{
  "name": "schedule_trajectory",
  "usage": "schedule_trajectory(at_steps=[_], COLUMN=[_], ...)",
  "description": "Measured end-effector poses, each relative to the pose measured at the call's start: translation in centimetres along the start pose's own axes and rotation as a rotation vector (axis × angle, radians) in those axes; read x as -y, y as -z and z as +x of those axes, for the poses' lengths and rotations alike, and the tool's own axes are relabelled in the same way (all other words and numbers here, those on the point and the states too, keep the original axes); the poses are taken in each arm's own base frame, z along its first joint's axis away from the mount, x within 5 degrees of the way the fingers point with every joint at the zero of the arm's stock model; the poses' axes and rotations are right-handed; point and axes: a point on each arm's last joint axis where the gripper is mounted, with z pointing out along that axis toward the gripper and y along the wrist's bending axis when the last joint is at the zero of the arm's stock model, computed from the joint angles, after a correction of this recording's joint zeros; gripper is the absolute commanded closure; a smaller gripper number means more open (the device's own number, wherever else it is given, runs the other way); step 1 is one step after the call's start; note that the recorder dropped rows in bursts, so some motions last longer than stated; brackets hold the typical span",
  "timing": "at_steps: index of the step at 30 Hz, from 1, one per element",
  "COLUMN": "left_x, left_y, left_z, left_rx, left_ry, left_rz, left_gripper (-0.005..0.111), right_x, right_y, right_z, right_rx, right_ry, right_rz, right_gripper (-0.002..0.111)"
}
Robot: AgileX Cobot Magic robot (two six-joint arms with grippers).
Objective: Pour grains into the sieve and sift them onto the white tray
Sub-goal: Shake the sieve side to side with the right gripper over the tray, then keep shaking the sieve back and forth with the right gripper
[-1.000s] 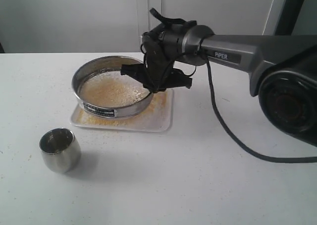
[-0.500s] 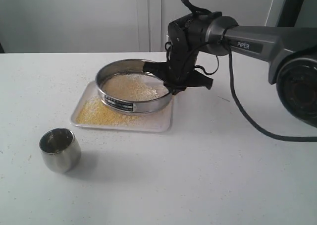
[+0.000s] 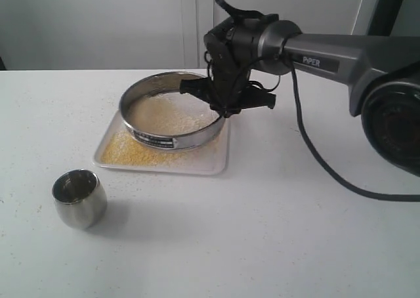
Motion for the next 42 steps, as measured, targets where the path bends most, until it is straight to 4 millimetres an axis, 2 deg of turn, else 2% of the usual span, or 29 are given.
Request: schedule_trajectory(at_steps=[3, 5, 7, 9, 11, 14, 15, 18, 20, 22, 24, 26, 28, 30, 32, 34, 39, 41, 42], left_x=[0.0, 0.0, 0.0, 0.0, 0.0, 0.0, 0.0, 0.0, 0.0, 0.0, 0.0, 0.0, 0.0, 0.0, 0.0, 0.0, 0.0, 0.0, 0.0], left_y=[0.0, 0.0, 0.0, 0.0, 0.0, 0.0, 0.0, 0.0, 0.0, 0.0, 0.0, 0.0, 0.0, 0.0, 0.0, 0.0, 0.0, 0.0, 0.0], left_z=[0.0, 0.0, 0.0, 0.0, 0.0, 0.0, 0.0, 0.0, 0.0, 0.0, 0.0, 0.0, 0.0, 0.0, 0.0, 0.0, 0.0, 0.0, 0.0], left_rx=[0.000, 0.000, 0.000, 0.000, 0.000, 0.000, 0.000, 0.000, 0.000, 0.000, 0.000, 0.000, 0.000, 0.000, 0.000, 0.000, 0.000, 0.000, 0.000], left_ry=[0.000, 0.000, 0.000, 0.000, 0.000, 0.000, 0.000, 0.000, 0.000, 0.000, 0.000, 0.000, 0.000, 0.000, 0.000, 0.000, 0.000, 0.000, 0.000], left_rz=[0.000, 0.000, 0.000, 0.000, 0.000, 0.000, 0.000, 0.000, 0.000, 0.000, 0.000, 0.000, 0.000, 0.000, 0.000, 0.000, 0.000, 0.000, 0.000], left_gripper=[0.107, 0.107, 0.107, 0.107, 0.107, 0.107, 0.107, 0.107, 0.107, 0.107, 0.107, 0.107, 0.107, 0.107, 0.107, 0.107, 0.107, 0.107, 0.107], right_x=[-0.2, -1.9, -2.6, -2.0, 0.0, 1.5, 1.2, -1.6, -2.6, -1.8, 0.1, 1.1, 0.7, -1.2, -2.2, -2.0, 1.5, 1.1, 0.1], right_y=[-0.3, 0.1, 0.3, 0.2, -0.4, -1.2, -1.2, -0.6, -0.2, -0.4, -0.9, -1.4, -1.5, -1.1, -0.7, -0.6, -1.5, -1.5, -1.3], right_z=[-0.4, 0.0, 0.5, 0.5, -0.1, -0.5, -0.5, 0.5, 1.1, 1.2, 0.7, 0.2, 0.1, 0.8, 1.2, 1.4, -0.3, -0.5, -0.2], right_rx=[0.021, 0.061, 0.067, 0.038, -0.019, -0.076, -0.077, -0.032, -0.027, -0.064, -0.110, -0.127, -0.116, -0.076, -0.050, -0.060, -0.100, -0.084, -0.070], right_ry=[-0.008, 0.056, 0.094, 0.102, 0.050, -0.026, -0.032, 0.027, 0.066, 0.053, -0.010, -0.041, -0.035, 0.039, 0.089, 0.101, -0.004, 0.000, 0.020], right_rz=[-0.068, -0.146, -0.163, -0.125, -0.054, -0.057, -0.087, -0.219, -0.235, -0.170, -0.089, -0.072, -0.123, -0.200, -0.224, -0.185, -0.076, -0.130, -0.174], right_gripper=[0.108, 0.108, 0.108, 0.108, 0.108, 0.108, 0.108, 0.108, 0.108, 0.108, 0.108, 0.108, 0.108, 0.108, 0.108, 0.108, 0.108, 0.108, 0.108])
